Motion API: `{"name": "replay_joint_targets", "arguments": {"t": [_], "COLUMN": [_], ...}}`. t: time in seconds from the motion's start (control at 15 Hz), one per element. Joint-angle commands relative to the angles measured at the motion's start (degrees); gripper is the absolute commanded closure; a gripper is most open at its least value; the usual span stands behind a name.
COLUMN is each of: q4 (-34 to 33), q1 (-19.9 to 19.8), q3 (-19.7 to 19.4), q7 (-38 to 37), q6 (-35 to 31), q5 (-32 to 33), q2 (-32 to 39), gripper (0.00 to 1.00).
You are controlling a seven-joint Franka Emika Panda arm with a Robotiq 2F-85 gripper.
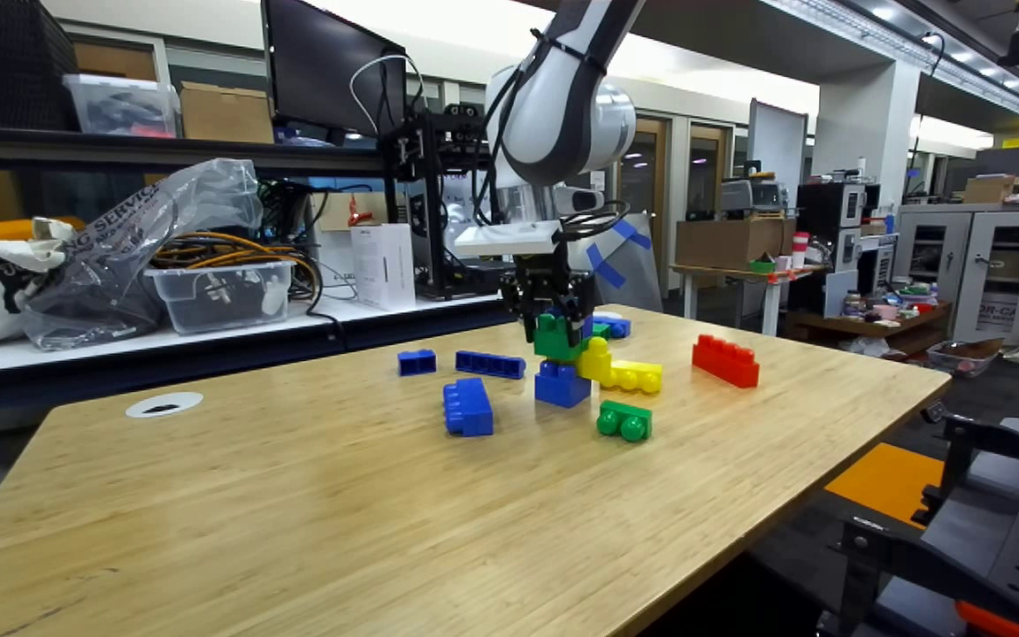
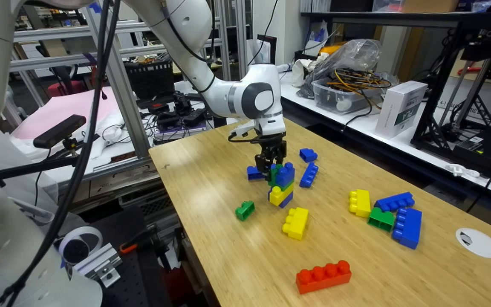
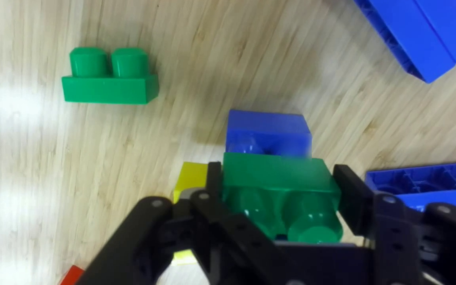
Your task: Move the leftmost green building block and stack it on the centre building blocks
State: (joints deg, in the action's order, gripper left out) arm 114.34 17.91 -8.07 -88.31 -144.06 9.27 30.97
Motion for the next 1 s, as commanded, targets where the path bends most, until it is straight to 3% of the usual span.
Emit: {"name": "replay_joint_targets", "arguments": {"t": [0.0, 0.93], "q4": [-1.2, -3.6], "q1": [-1.5, -2.9], "q3": [0.5, 1.1], "q7": [0.8, 4.1], "q6": [-1.8, -3.6], "q5": [0.6, -0.6], "q2": [2.3, 5.5], "gripper": [0.55, 0.55]}}
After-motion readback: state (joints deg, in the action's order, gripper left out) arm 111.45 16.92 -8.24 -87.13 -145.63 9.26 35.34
